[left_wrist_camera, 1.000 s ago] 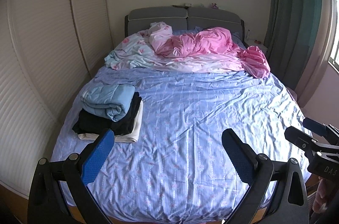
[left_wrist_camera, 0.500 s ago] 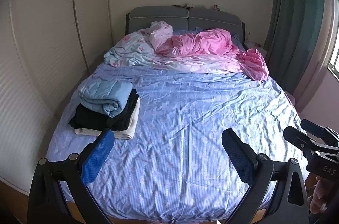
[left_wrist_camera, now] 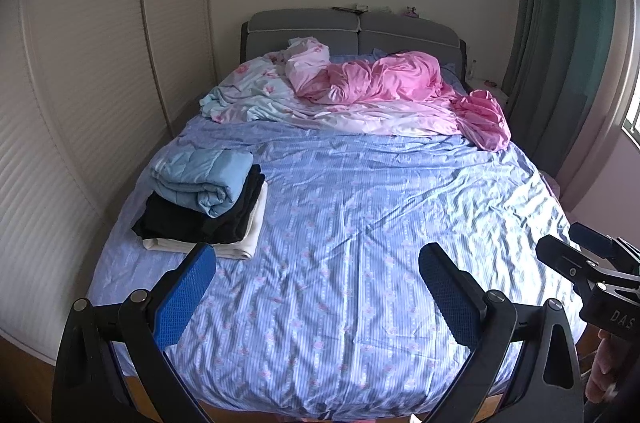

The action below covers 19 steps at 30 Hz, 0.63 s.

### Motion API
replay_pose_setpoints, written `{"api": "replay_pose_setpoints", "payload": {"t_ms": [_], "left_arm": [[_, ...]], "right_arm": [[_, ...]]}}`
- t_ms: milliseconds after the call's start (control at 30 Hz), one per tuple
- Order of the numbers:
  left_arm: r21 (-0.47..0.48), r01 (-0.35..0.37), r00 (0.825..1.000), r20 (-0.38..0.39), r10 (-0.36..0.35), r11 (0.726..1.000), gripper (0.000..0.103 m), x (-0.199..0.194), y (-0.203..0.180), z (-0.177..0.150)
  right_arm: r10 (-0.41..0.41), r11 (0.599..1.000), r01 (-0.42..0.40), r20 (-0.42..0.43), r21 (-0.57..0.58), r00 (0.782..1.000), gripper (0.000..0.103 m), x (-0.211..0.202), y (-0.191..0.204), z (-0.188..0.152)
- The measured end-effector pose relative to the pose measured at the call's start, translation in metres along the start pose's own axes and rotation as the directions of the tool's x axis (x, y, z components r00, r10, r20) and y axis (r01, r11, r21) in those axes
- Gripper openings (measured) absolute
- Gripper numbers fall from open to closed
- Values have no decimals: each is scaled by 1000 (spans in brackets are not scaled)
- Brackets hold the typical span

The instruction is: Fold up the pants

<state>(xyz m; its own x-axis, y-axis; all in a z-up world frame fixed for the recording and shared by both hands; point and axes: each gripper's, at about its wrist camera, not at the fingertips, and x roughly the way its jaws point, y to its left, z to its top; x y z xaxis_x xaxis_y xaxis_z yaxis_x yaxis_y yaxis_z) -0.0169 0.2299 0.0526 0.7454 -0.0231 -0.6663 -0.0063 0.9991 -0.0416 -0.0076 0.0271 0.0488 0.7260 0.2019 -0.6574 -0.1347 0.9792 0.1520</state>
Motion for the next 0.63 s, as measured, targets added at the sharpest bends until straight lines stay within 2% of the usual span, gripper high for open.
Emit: {"api": "replay_pose_setpoints", "payload": {"t_ms": [633], "left_arm": [[-19,-6,1000,-25,6,1000,103,10,10,0]], "right_arm": [[16,1000,-16,-16,-3,1000,86,13,5,-3]]}}
